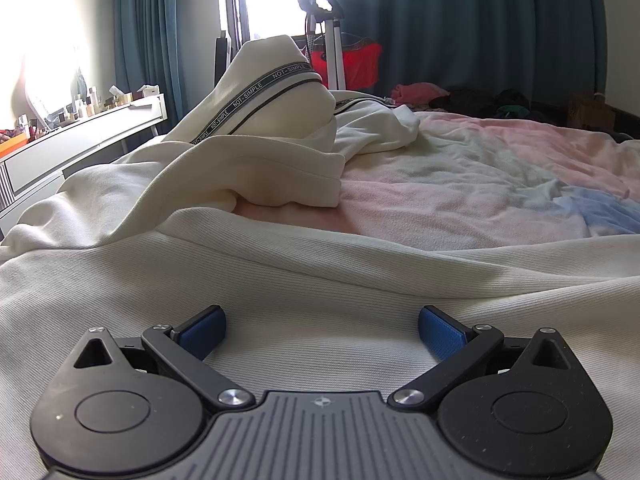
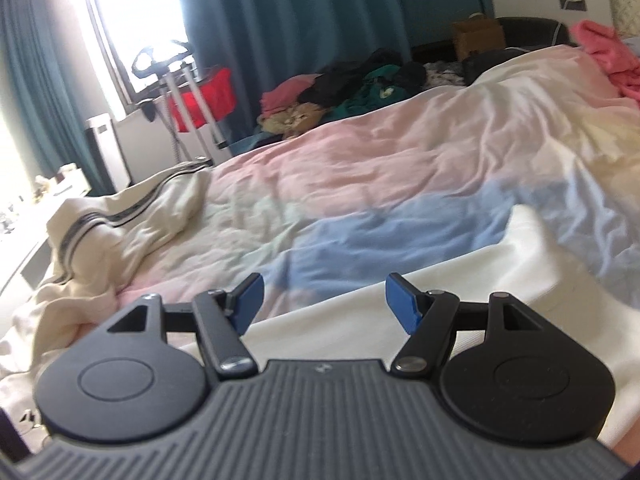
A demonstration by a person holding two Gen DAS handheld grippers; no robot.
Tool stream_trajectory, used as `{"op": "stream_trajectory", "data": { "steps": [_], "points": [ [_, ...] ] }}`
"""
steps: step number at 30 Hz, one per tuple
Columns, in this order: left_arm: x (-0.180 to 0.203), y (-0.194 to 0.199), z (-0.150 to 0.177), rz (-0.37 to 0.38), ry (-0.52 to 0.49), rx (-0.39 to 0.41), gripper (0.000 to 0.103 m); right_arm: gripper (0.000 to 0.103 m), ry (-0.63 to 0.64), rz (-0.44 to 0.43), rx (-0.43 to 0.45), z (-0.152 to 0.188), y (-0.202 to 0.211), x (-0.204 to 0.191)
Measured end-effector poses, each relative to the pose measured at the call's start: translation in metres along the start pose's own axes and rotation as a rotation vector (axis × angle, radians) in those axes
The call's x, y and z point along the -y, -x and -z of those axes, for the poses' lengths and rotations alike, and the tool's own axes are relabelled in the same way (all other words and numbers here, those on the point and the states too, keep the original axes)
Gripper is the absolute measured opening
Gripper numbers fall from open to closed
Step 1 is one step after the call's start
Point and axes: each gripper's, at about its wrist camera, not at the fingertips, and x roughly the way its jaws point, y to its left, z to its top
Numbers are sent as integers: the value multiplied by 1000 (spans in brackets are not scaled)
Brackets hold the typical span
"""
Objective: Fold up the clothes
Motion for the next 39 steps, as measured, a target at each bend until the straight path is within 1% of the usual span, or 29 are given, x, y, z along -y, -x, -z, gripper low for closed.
{"op": "stream_trajectory", "data": {
  "steps": [4, 6, 9, 12, 15, 16, 17, 18, 20, 22, 24, 26, 28, 30, 32, 33, 35, 37, 39],
  "points": [
    [0, -2, 1, 6, -1, 8, 103, 69, 47, -57, 0, 7, 2, -16],
    [0, -8, -3, 13, -3, -11, 103, 69, 79, -95, 0, 13, 3, -25],
    [0, -2, -1, 14, -17, 10, 103, 69, 102, -168, -3, 19, 0, -37],
    [-9, 1, -11, 48, -4, -25, 103, 69, 119, -227, -2, 26, -8, -50],
    [-18, 22, -30, -31, 66, -5, 103, 69, 139, -272, 3, 36, -18, -64],
    [-23, 34, -41, -43, 64, 5, 103, 69, 146, -288, 2, 40, -20, -68],
    [-27, 46, -51, -52, 67, 23, 103, 69, 153, -304, 1, 44, -22, -72],
    [-34, 60, -59, -52, 81, 61, 103, 69, 154, -325, -8, 46, -26, -76],
    [-45, 84, -69, -30, 78, 116, 103, 69, 144, -363, -42, 47, -39, -86],
    [-54, 96, -74, -15, 79, 141, 103, 71, 89, -393, -88, 43, -65, -97],
    [-65, 97, -76, 7, 119, 139, 103, 71, 20, -432, -129, 38, -96, -109],
    [-80, 88, -78, 66, 177, 108, 103, 71, -54, -469, -176, 35, -136, -121],
    [-95, 74, -80, 103, 227, 48, 103, 71, -91, -475, -201, 29, -179, -138],
    [-105, 62, -79, 87, 258, 31, 103, 71, -128, -462, -183, 21, -218, -153],
    [-114, 47, -74, 58, 281, 29, 103, 70, -229, -439, -164, 12, -256, -162],
    [-117, 39, -71, 45, 283, 22, 103, 70, -277, -420, -146, 7, -274, -166],
    [-124, 24, -64, 22, 290, 6, 103, 68, -317, -361, -85, -3, -303, -177],
    [-130, 9, -59, 23, 305, -25, 103, 69, -351, -311, -56, -9, -327, -188],
    [-138, 1, -54, 32, 330, -46, 103, 70, -358, -282, -19, -19, -340, -199]
  ]
}}
